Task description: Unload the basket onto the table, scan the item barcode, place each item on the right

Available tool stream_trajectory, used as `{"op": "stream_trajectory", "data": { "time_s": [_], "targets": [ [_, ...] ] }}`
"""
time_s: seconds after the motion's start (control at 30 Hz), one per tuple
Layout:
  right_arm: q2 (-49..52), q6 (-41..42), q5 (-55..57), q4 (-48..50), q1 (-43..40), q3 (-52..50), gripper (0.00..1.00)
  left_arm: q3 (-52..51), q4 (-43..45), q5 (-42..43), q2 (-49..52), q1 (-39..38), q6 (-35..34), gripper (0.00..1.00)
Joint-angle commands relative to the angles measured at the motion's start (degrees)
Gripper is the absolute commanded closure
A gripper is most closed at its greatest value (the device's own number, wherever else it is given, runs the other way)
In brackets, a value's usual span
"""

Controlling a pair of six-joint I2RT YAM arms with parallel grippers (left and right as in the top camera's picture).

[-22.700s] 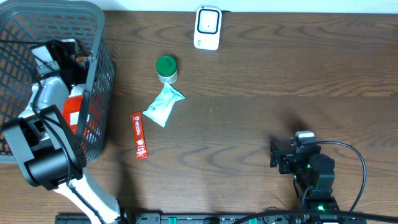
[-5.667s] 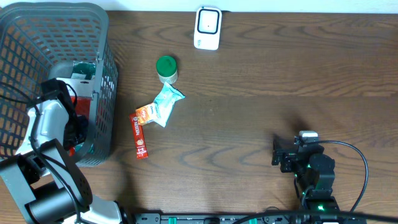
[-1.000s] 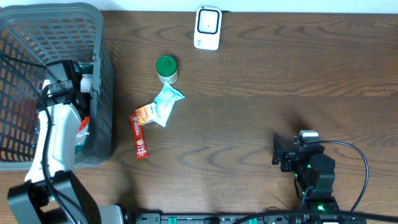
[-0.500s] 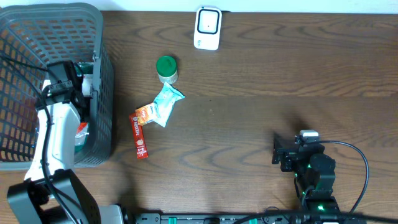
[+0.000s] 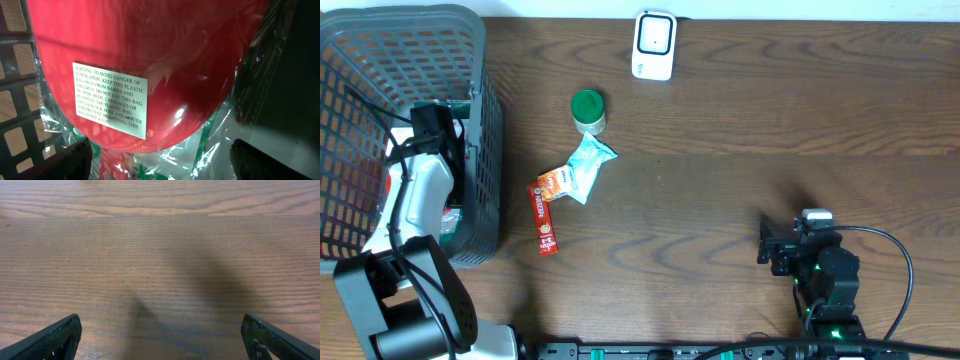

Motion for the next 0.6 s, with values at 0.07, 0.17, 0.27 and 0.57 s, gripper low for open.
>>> {"op": "stream_trajectory", "data": {
  "time_s": [0.07, 0.17, 0.27, 0.57],
  "targets": [
    [-0.1, 0.8, 0.1, 0.4, 0.4, -0.1, 0.01, 1.0, -0.3, -0.8, 1.0, 0.2, 1.7, 0.12],
    [-0.1, 0.8, 0.1, 0.4, 0.4, -0.1, 0.01, 1.0, -0.5, -0.7, 1.8, 0.1, 1.7, 0.12],
    [-0.1, 0.8, 0.1, 0.4, 0.4, -0.1, 0.01, 1.0, -1.0, -0.7, 2.6, -1.3, 1.7, 0.12],
    [-0.1, 0.8, 0.1, 0.4, 0.4, -0.1, 0.01, 1.0, -0.2, -0.8, 2.7, -8.2, 2.3, 0.12]
  ]
}}
